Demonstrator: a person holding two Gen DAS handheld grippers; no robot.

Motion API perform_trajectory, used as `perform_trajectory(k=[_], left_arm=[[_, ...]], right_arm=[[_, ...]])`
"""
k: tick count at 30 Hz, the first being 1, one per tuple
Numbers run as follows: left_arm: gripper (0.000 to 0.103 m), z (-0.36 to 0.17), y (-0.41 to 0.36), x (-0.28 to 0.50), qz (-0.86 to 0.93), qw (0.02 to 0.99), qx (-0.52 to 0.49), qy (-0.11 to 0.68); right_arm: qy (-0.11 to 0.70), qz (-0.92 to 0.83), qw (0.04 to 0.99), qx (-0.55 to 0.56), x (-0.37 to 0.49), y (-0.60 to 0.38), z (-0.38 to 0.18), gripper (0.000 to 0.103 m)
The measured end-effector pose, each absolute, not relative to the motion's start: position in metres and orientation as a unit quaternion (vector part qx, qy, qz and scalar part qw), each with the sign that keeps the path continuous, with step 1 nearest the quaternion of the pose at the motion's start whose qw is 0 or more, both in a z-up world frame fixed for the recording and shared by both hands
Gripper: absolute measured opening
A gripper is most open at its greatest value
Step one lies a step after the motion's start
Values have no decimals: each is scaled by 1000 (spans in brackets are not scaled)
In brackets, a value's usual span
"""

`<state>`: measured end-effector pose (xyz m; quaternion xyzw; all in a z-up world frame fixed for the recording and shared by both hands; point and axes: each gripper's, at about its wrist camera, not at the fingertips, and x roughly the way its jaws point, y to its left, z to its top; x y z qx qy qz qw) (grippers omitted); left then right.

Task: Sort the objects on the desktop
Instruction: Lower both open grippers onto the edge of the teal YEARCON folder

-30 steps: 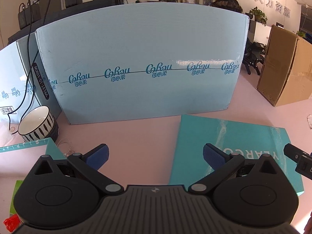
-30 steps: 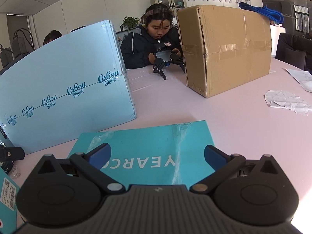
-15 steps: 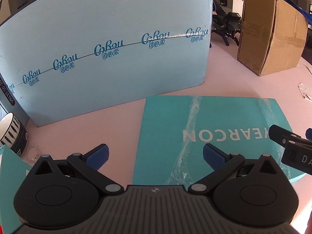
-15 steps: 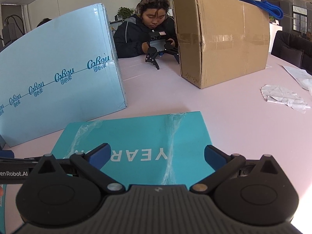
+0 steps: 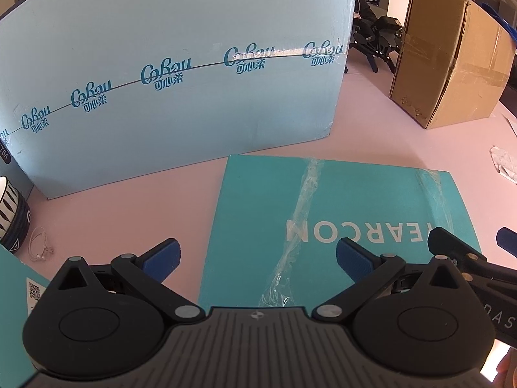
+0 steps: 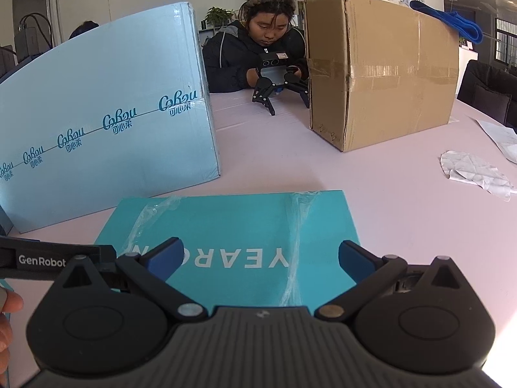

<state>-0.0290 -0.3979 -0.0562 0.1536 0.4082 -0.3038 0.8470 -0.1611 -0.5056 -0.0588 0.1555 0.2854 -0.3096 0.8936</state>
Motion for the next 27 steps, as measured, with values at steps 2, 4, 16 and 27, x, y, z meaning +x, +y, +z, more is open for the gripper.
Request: perform_trajectory(k=[2,4,16,27], left_arm=[[103,-53,-395,-28,-303,846,143,414],[103,-50,-393,-28,-304,846,135,416],[103,-56,-378,-31,-306,851,120,409],[103,-75,-398,-29,-326,848,133,396]], right_arm=[[285,-318,891,158,-162,-505,-55,103],[278,-327,890,158,-164,-503,-51,103],[243,-363,888,144,-178,-497,-46,103],[232,-352,895,147,-176,-513,-56,103]])
